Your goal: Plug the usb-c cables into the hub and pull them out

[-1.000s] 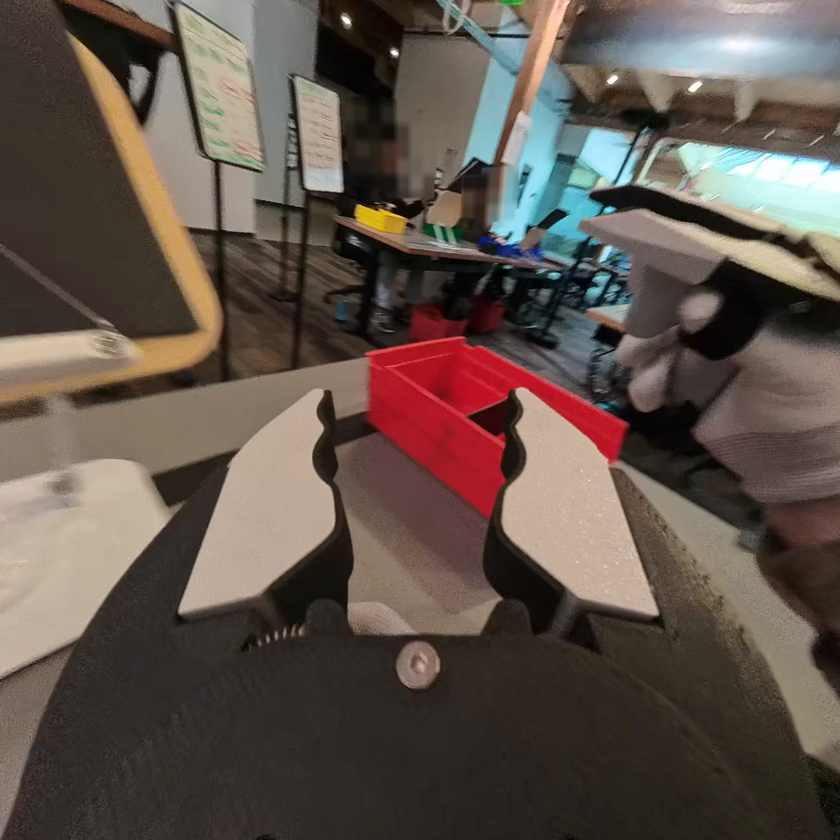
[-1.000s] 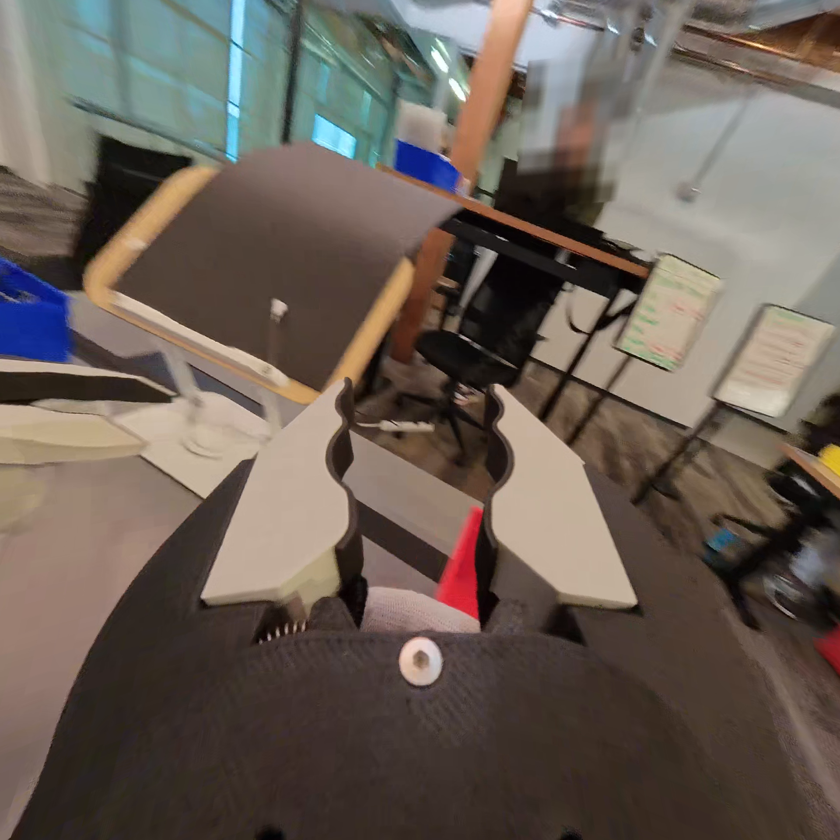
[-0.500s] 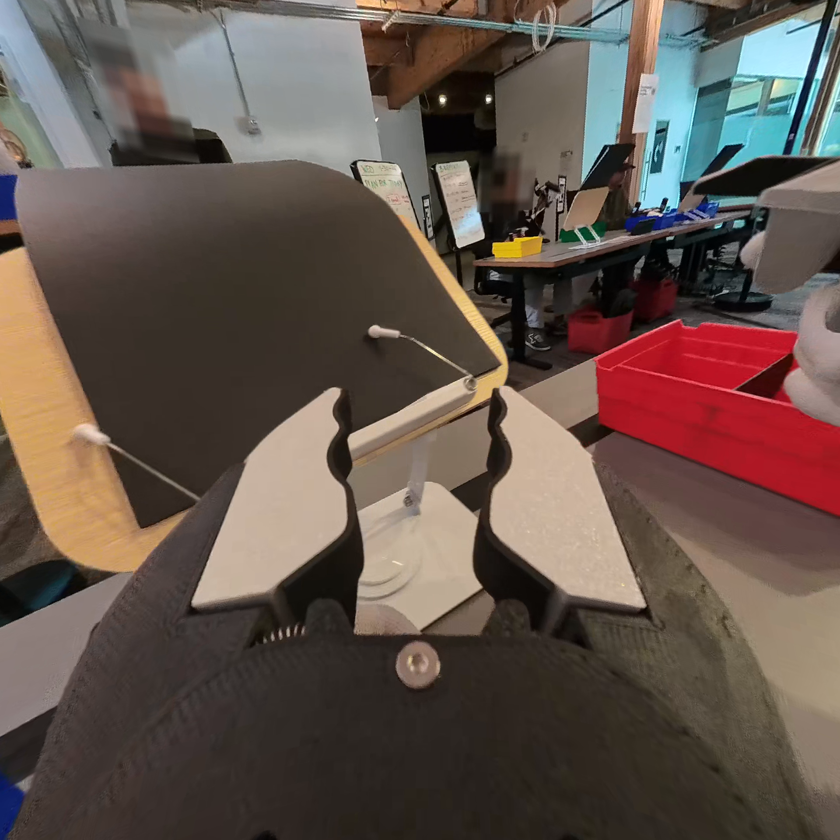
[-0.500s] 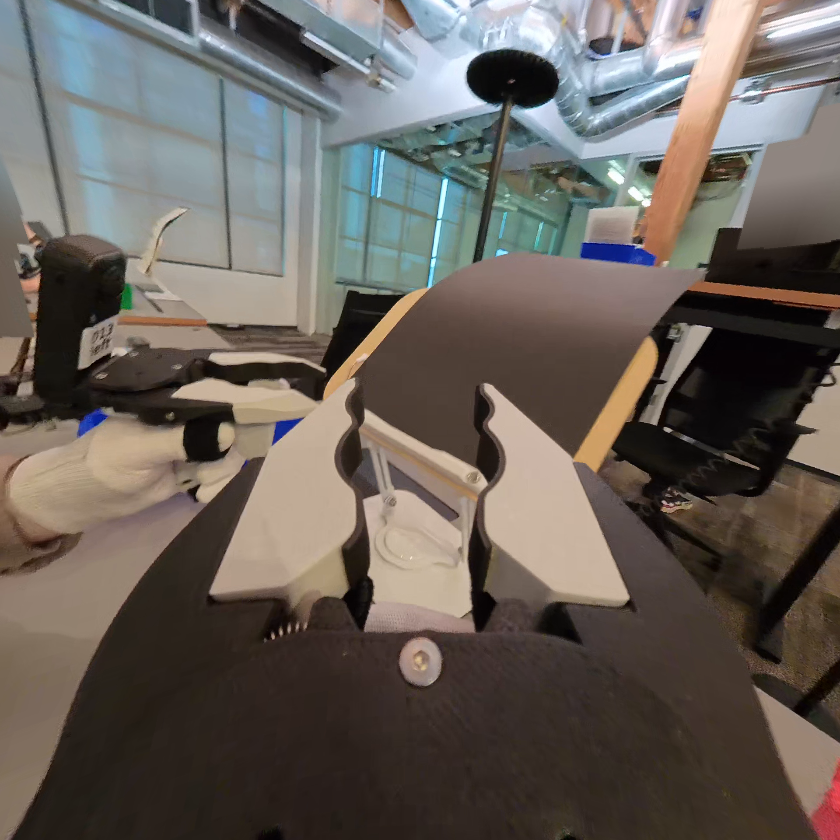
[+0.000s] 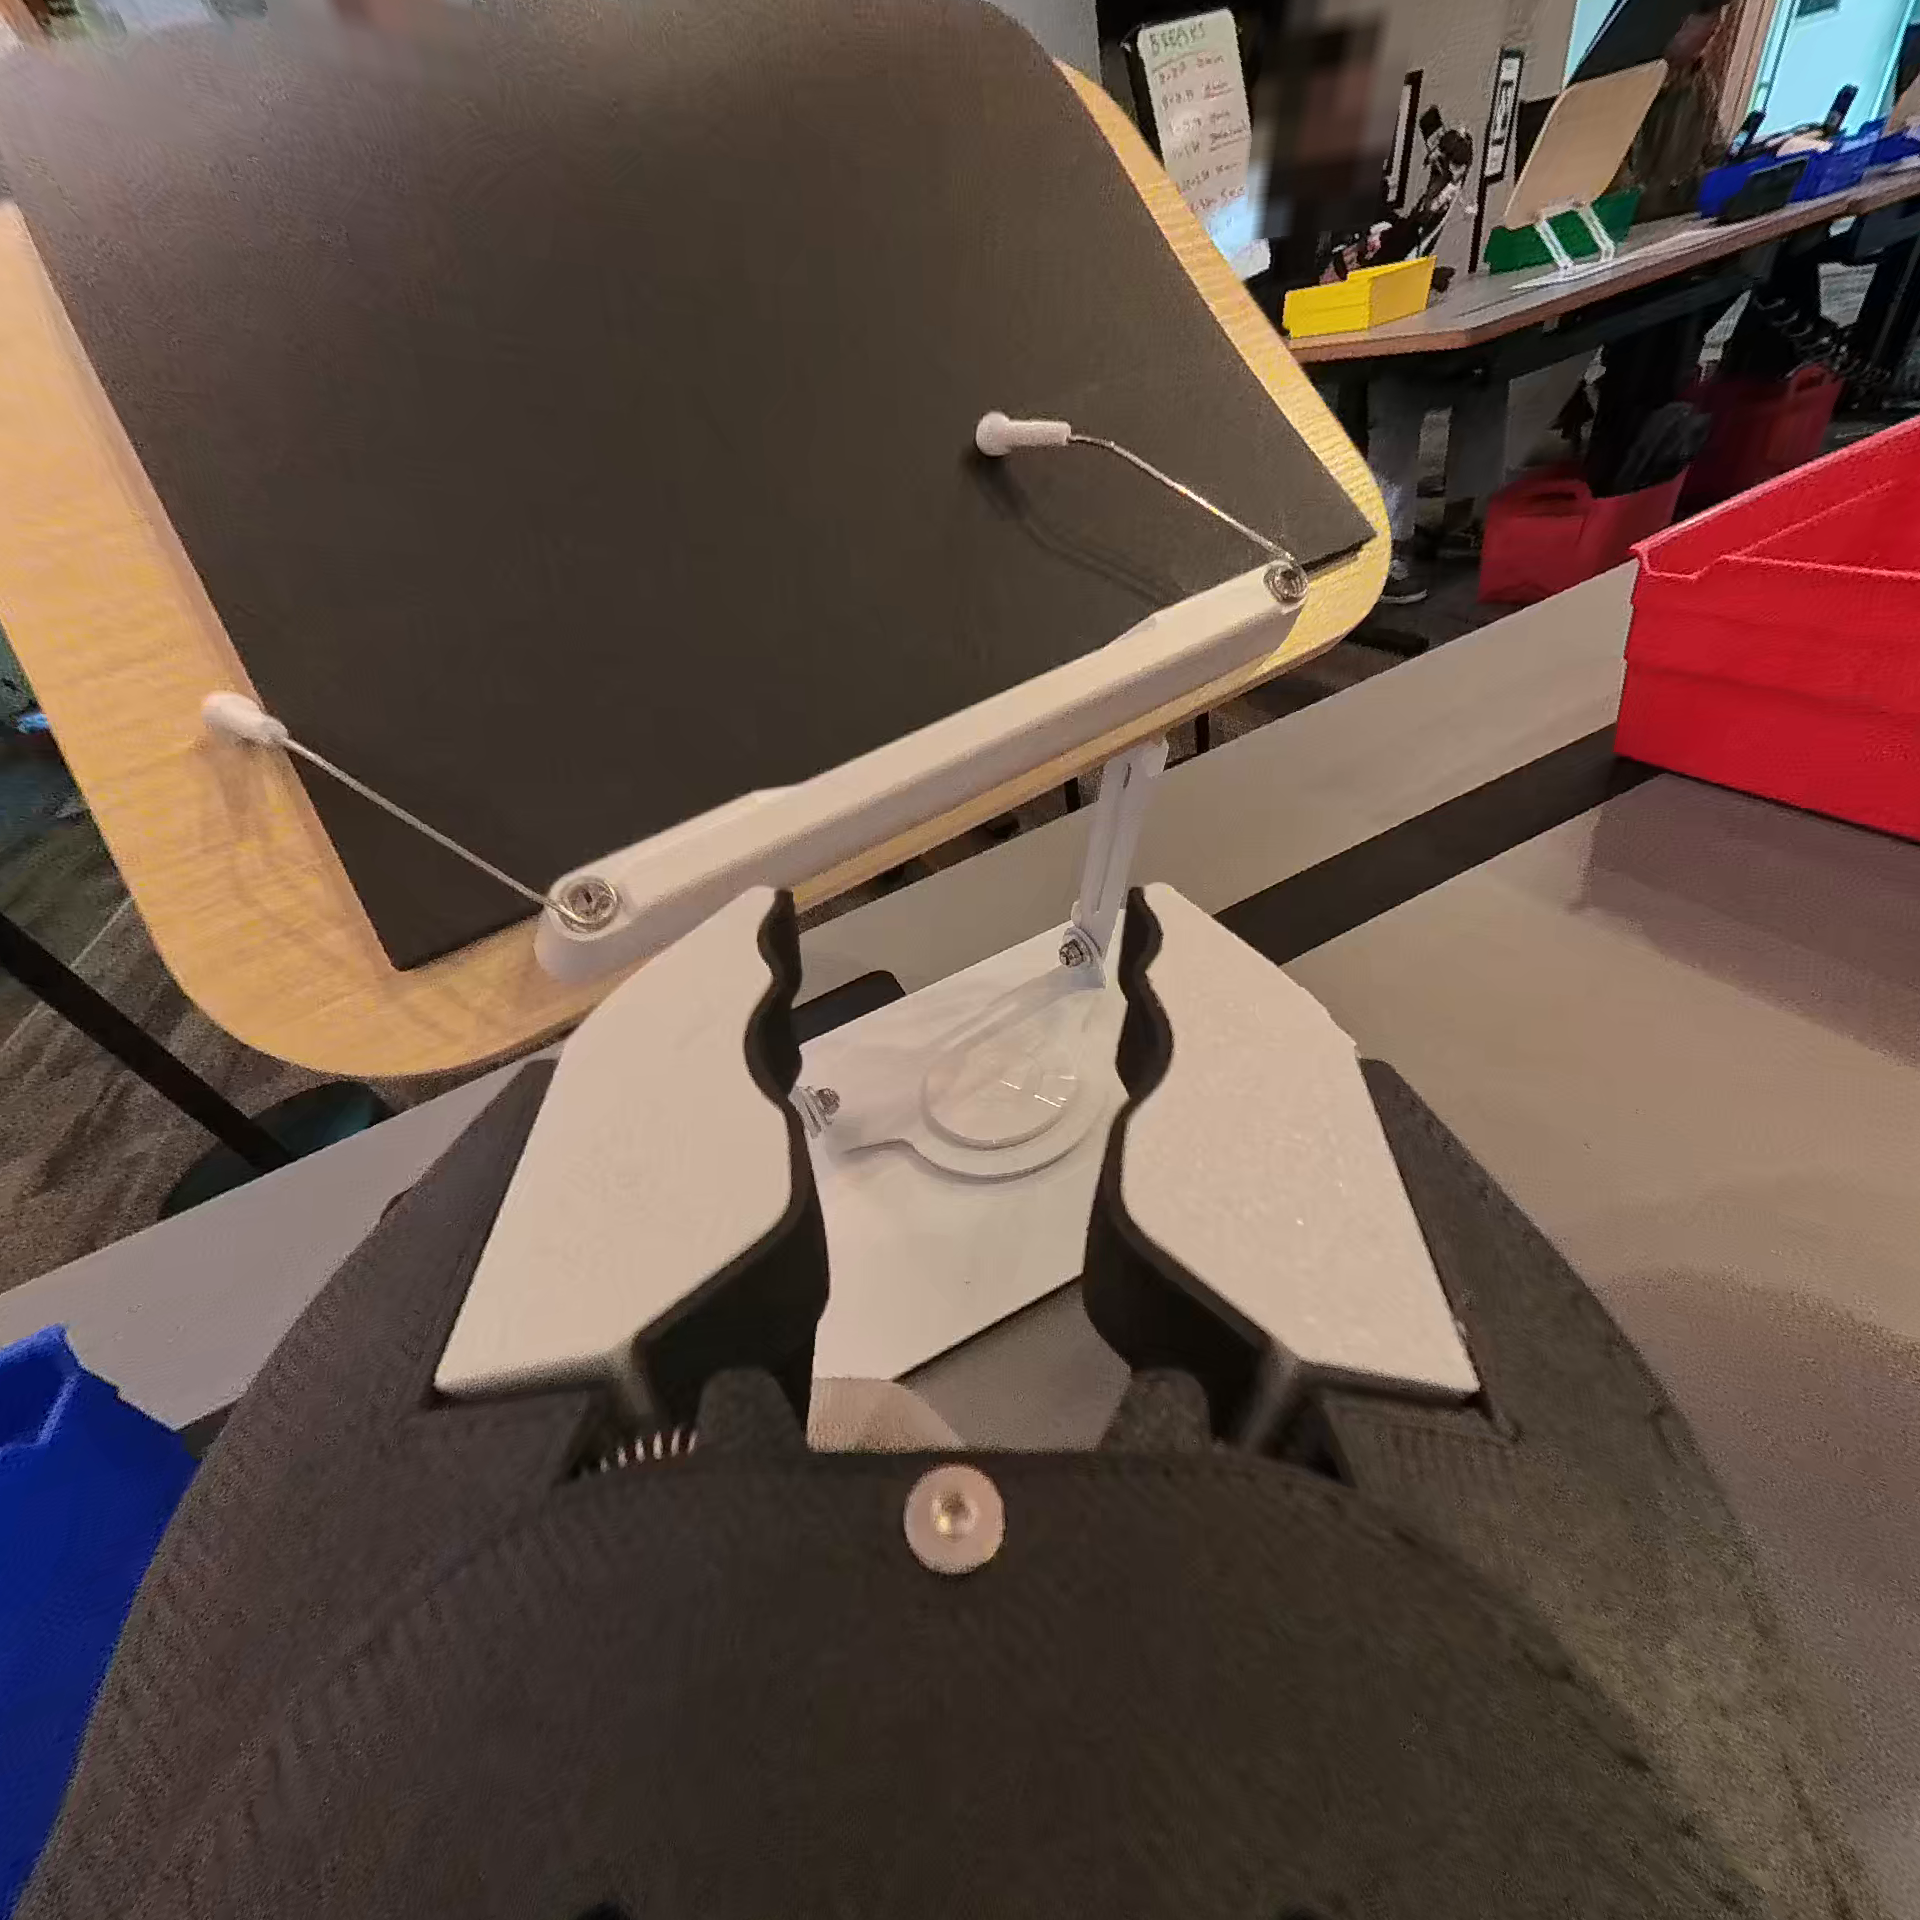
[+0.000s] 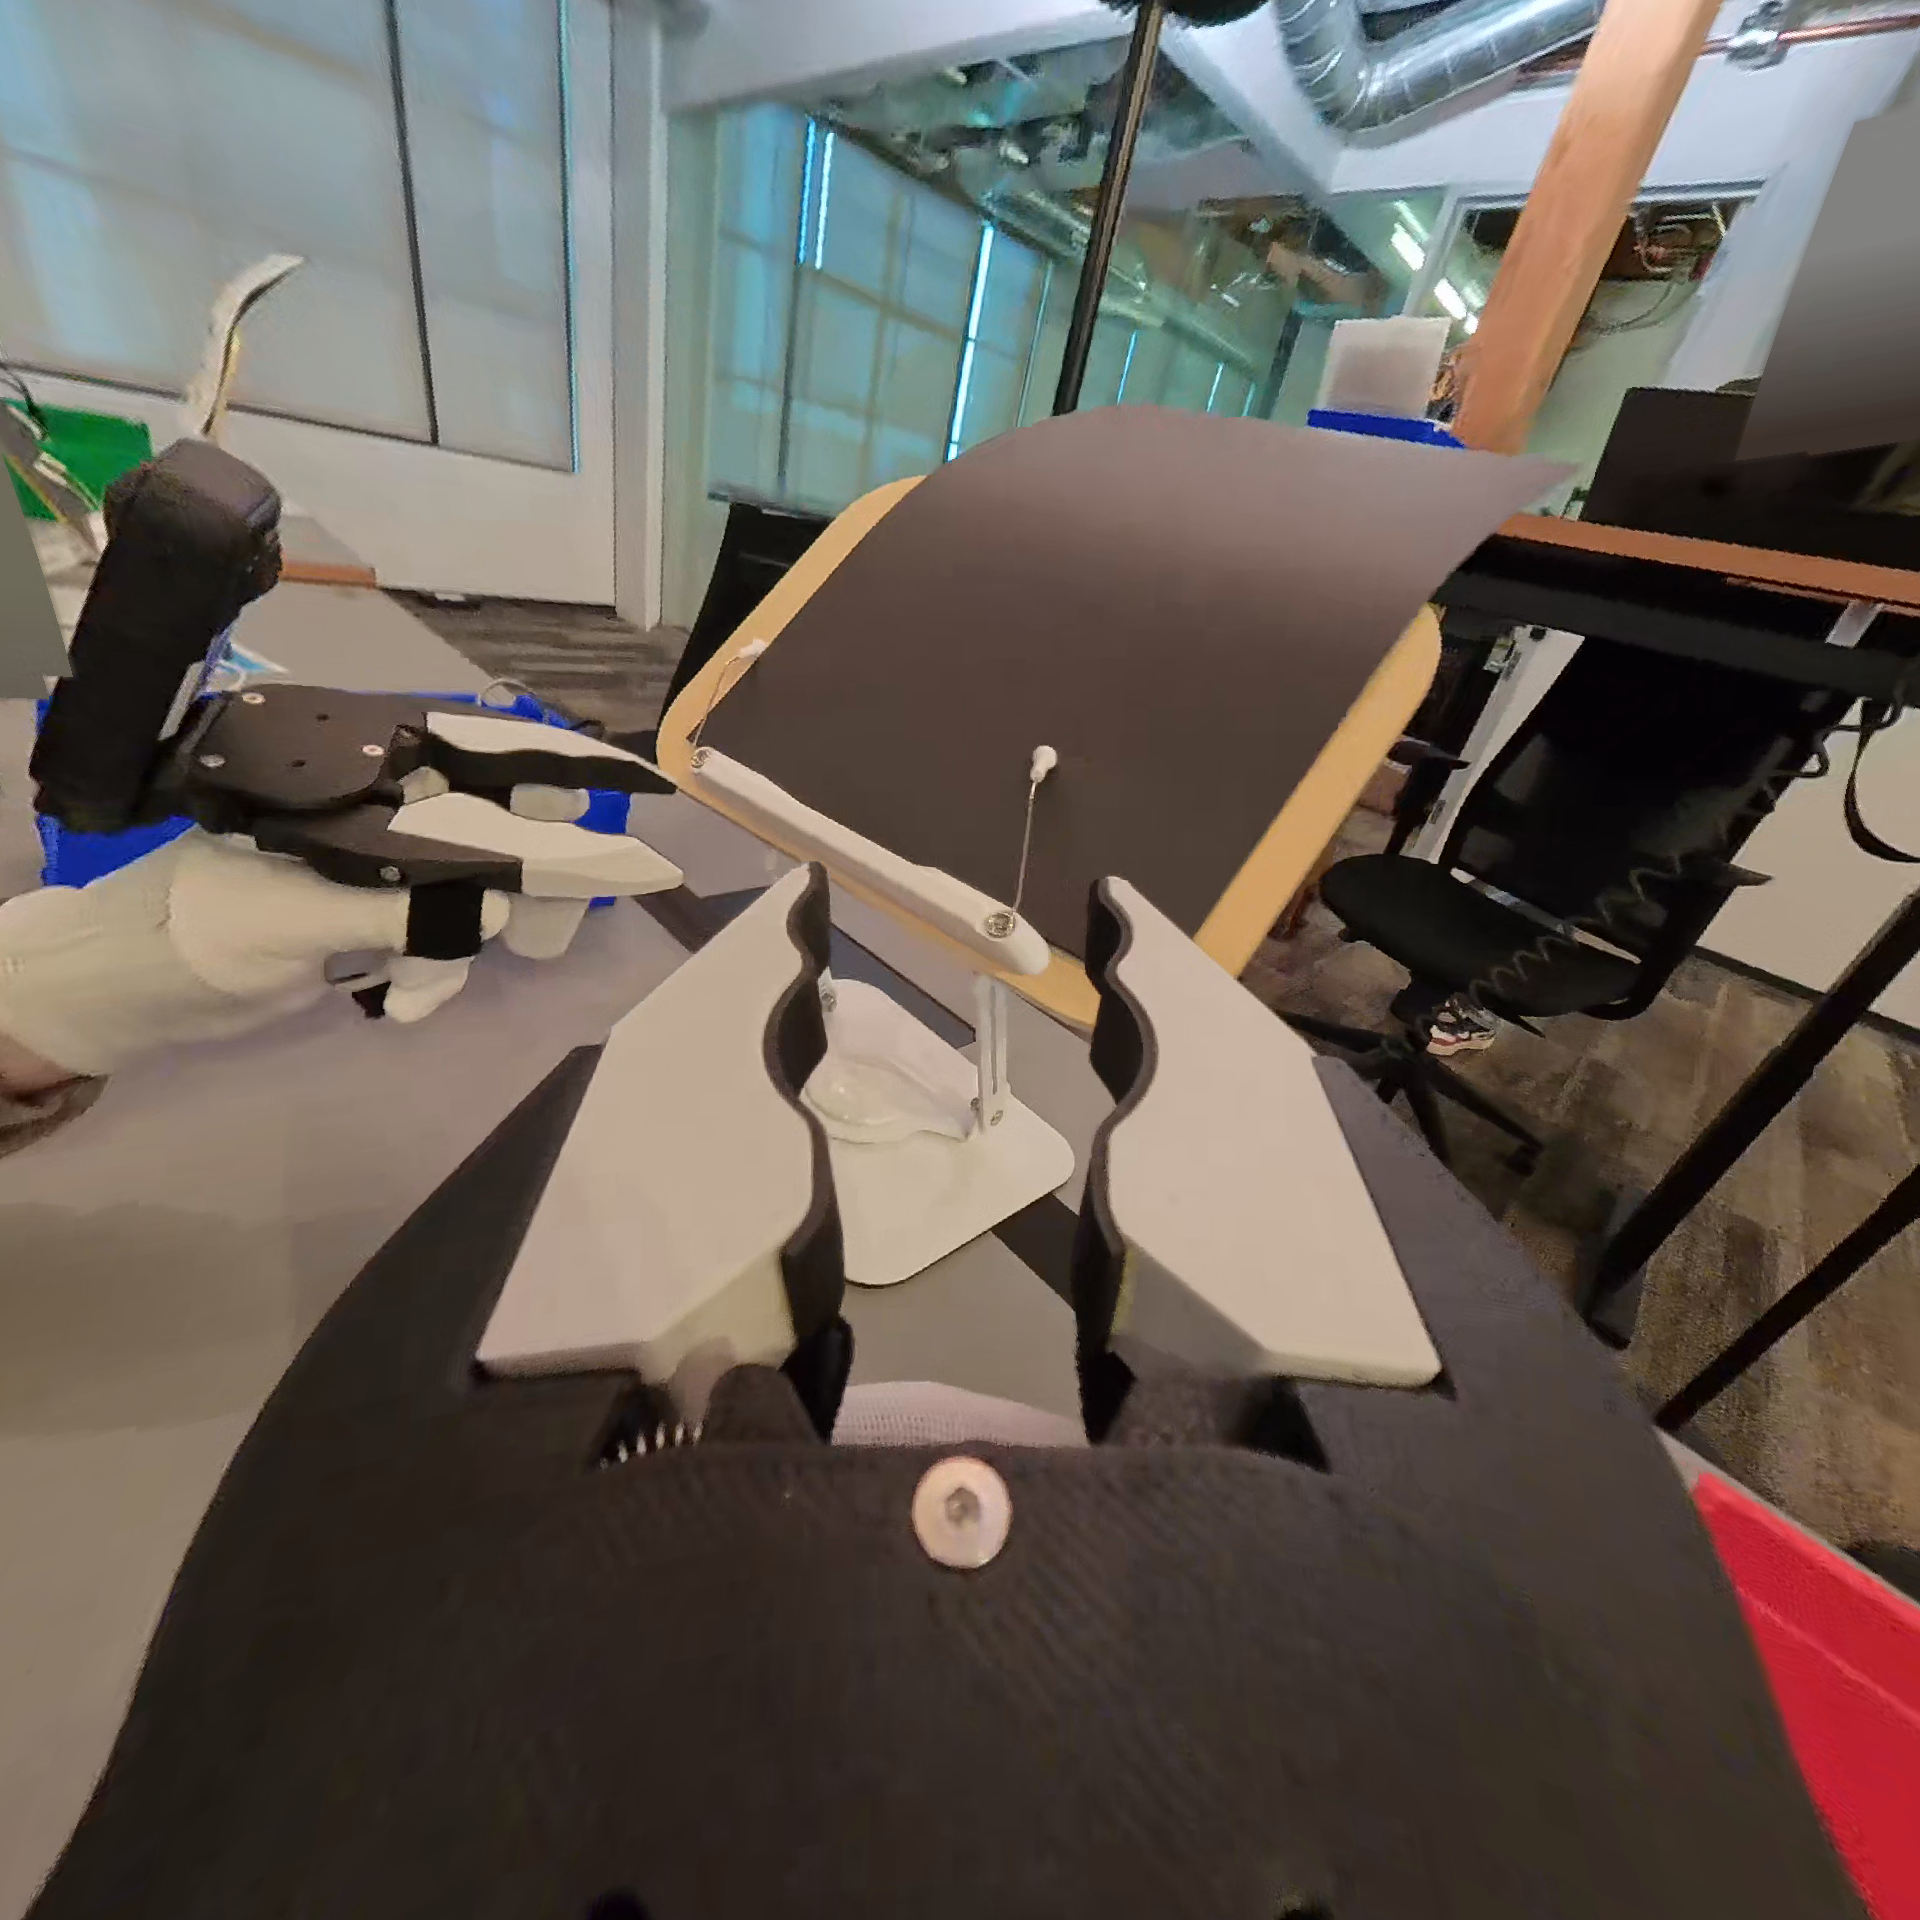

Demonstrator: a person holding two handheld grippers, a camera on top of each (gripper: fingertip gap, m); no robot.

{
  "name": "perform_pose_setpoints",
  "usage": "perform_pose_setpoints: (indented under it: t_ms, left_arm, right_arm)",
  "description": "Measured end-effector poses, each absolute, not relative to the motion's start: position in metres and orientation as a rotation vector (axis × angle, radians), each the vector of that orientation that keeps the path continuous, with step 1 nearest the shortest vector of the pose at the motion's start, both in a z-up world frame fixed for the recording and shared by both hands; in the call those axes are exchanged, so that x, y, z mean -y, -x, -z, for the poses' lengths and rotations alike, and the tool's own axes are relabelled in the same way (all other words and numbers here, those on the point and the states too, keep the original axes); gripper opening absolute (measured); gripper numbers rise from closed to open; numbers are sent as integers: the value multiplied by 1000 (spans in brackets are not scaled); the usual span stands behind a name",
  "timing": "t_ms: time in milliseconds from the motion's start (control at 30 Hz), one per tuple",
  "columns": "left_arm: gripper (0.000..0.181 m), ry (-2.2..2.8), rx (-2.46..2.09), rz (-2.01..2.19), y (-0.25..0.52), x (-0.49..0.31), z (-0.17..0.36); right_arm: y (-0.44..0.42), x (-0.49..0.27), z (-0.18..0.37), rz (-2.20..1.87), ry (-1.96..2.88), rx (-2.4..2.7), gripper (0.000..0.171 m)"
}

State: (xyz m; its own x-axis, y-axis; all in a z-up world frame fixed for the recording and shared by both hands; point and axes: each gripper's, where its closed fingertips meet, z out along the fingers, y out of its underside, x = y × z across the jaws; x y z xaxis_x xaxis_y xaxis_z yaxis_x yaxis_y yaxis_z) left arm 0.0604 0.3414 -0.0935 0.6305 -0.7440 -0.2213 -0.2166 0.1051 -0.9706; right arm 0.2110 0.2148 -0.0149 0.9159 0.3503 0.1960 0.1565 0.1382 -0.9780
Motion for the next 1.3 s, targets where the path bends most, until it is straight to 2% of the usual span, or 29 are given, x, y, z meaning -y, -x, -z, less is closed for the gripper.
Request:
perform_pose_setpoints:
  t_ms: [433, 800, 933, 1000, 1100, 1300]
  left_arm:
    - [62, 1511, -882, 451, -48, -339, 124]
    - [62, 1495, -903, 418, -18, -336, 125]
    - [60, 1466, -910, 421, -8, -331, 115]
    - [60, 1448, -912, 405, -3, -331, 108]
    - [57, 1421, -921, 402, 3, -331, 95]
    - [55, 1376, -858, 411, 35, -335, 36]
  right_arm:
    - [-198, -227, 22, -306, 1366, 378, 51]
    - [-113, -239, -11, -485, 1234, 419, 53]
    - [-89, -247, -34, -584, 1142, 388, 53]
    - [-77, -255, -31, -559, 1178, 419, 58]
    - [-73, -254, -32, -531, 1184, 443, 57]
    - [-97, -260, -13, -346, 1265, 468, 50]
